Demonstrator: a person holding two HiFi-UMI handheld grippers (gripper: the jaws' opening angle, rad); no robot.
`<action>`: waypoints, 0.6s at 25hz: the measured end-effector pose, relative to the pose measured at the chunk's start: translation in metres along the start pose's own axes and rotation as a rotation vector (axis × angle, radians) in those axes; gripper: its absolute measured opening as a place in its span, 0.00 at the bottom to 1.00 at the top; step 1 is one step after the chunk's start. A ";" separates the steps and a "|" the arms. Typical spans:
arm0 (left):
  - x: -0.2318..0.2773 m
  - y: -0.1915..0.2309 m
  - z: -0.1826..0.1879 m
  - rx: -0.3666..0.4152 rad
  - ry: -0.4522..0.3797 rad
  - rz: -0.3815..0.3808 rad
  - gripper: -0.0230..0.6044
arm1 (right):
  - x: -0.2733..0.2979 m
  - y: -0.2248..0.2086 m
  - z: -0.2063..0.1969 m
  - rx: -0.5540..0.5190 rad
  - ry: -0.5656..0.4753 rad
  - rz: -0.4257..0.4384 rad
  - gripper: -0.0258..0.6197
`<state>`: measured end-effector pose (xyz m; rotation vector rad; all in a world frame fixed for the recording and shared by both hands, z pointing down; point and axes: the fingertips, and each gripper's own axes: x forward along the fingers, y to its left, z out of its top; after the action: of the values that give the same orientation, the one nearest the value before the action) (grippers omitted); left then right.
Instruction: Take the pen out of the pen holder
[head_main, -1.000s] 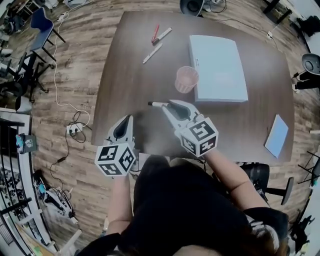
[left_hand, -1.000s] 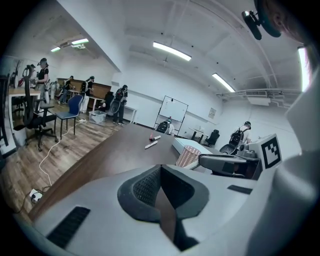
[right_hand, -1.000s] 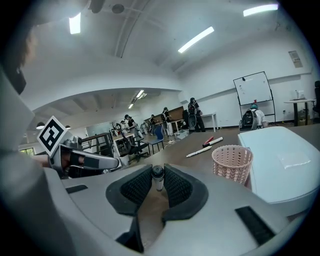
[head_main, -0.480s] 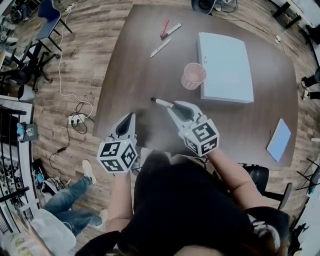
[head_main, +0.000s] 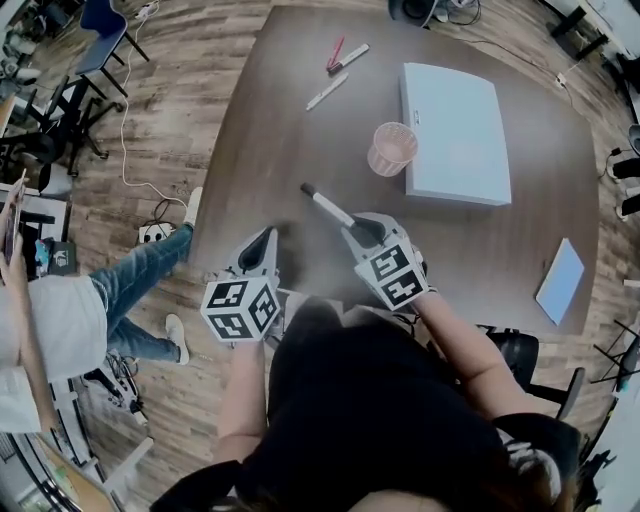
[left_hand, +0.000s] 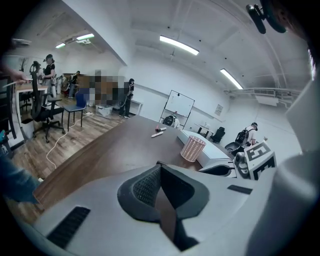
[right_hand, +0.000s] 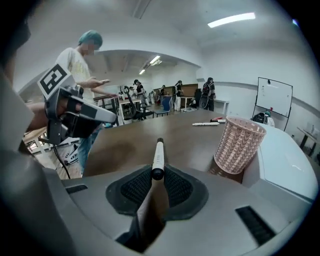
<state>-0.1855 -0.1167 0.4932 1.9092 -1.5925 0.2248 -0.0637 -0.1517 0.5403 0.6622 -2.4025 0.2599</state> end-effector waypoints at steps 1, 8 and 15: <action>0.000 -0.001 -0.001 -0.006 0.003 -0.004 0.06 | 0.001 0.001 -0.004 -0.011 0.023 -0.001 0.18; 0.004 -0.003 -0.009 -0.013 0.027 -0.016 0.06 | 0.010 0.001 -0.026 -0.057 0.141 -0.017 0.18; 0.001 0.003 -0.015 -0.013 0.051 -0.018 0.06 | 0.014 0.002 -0.030 -0.066 0.166 -0.023 0.19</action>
<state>-0.1845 -0.1093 0.5065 1.8924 -1.5389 0.2522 -0.0587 -0.1451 0.5720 0.6130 -2.2341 0.2159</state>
